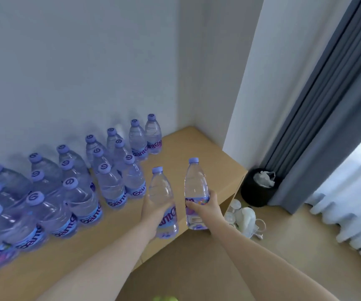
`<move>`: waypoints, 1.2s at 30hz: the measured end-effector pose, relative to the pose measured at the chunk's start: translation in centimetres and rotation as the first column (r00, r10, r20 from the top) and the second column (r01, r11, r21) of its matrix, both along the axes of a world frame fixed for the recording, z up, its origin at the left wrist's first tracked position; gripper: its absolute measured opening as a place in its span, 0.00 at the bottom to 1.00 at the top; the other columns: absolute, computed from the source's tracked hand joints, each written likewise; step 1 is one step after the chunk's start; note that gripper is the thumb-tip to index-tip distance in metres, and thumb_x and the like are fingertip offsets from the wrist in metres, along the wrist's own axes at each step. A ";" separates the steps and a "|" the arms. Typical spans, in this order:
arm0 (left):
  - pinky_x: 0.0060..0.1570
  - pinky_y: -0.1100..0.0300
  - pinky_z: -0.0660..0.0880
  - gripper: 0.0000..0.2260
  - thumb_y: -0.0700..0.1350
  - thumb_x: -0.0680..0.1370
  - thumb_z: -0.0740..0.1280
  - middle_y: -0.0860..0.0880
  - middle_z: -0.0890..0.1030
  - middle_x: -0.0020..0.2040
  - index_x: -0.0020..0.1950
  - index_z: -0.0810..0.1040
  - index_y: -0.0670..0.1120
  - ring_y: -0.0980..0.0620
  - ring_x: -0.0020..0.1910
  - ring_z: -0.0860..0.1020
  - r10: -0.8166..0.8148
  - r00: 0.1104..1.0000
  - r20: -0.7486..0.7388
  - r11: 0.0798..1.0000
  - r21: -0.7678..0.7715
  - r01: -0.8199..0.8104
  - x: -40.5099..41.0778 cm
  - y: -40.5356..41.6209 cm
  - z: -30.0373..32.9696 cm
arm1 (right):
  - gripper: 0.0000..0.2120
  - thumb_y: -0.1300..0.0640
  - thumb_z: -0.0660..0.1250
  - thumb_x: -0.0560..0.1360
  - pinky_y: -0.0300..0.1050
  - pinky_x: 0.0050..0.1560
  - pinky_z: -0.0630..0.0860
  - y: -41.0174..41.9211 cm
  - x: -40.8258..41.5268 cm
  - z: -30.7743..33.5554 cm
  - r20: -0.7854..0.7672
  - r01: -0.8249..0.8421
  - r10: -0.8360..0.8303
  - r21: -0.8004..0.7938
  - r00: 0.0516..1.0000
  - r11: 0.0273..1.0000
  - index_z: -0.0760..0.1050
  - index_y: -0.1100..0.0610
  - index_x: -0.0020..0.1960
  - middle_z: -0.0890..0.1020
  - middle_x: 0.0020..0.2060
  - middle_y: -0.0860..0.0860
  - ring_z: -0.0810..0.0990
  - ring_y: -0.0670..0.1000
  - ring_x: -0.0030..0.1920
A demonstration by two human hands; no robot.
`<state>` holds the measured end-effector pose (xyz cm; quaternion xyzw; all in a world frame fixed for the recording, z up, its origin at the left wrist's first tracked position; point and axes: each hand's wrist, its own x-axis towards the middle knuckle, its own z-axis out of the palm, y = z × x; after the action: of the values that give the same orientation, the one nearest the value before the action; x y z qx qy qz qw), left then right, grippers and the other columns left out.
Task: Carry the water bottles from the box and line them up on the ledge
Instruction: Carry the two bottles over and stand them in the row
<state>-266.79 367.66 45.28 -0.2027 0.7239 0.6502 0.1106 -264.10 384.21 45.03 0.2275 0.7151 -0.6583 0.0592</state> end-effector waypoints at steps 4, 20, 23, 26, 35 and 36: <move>0.46 0.54 0.77 0.26 0.45 0.67 0.79 0.48 0.82 0.49 0.60 0.73 0.48 0.47 0.47 0.81 0.032 0.999 0.032 0.998 0.047 -0.033 -3.9 1.2 -0.8 | 0.30 0.52 0.79 0.67 0.46 0.42 0.81 1.7 -4.3 -1.3 0.037 -0.073 0.073 -0.010 0.997 0.997 0.67 0.50 0.61 0.76 0.53 0.52 0.82 0.53 0.49; 0.50 0.53 0.78 0.20 0.33 0.69 0.75 0.44 0.82 0.52 0.57 0.75 0.46 0.46 0.50 0.81 0.154 0.986 -0.062 0.982 0.120 -0.146 -14.2 2.2 0.4 | 0.30 0.67 0.78 0.63 0.43 0.49 0.78 4.9 -20.1 -2.4 0.043 -0.495 0.493 0.063 0.869 0.867 0.69 0.52 0.59 0.81 0.52 0.50 0.81 0.47 0.50; 0.60 0.45 0.75 0.25 0.33 0.68 0.76 0.43 0.81 0.56 0.62 0.74 0.44 0.43 0.57 0.80 0.187 0.979 -0.079 0.981 0.068 -0.182 -15.1 2.5 0.4 | 0.25 0.71 0.74 0.69 0.42 0.50 0.77 4.8 -22.6 -1.8 0.045 -0.588 0.587 0.117 0.808 0.800 0.69 0.53 0.59 0.80 0.53 0.51 0.79 0.46 0.48; 0.61 0.44 0.74 0.29 0.36 0.67 0.77 0.46 0.80 0.58 0.65 0.72 0.46 0.46 0.58 0.78 0.238 0.967 -0.089 0.970 -0.027 -0.241 -15.4 2.8 0.4 | 0.28 0.68 0.73 0.70 0.43 0.53 0.76 4.4 -24.4 -1.1 0.046 -0.692 0.703 0.236 0.710 0.683 0.68 0.53 0.65 0.75 0.57 0.53 0.76 0.50 0.53; 0.63 0.47 0.74 0.29 0.31 0.67 0.75 0.47 0.80 0.58 0.65 0.73 0.45 0.48 0.59 0.78 0.385 0.902 -0.197 0.904 -0.115 -0.411 -16.6 3.4 0.2 | 0.34 0.74 0.66 0.72 0.35 0.45 0.76 4.0 -28.7 -0.6 0.008 -0.765 0.792 0.266 0.610 0.586 0.60 0.57 0.73 0.74 0.59 0.52 0.77 0.48 0.49; 0.63 0.47 0.73 0.29 0.30 0.67 0.74 0.45 0.80 0.58 0.65 0.72 0.43 0.47 0.59 0.78 0.404 0.892 -0.203 0.894 -0.117 -0.432 -16.8 3.4 0.2 | 0.32 0.72 0.65 0.73 0.34 0.44 0.75 3.8 -29.0 -0.5 0.002 -0.767 0.796 0.268 0.605 0.583 0.59 0.58 0.73 0.74 0.58 0.52 0.76 0.48 0.50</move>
<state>-283.55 371.08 45.46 -0.3049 0.7195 0.6139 -0.1118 -293.07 387.99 44.57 -0.1447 0.8185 -0.4848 0.2723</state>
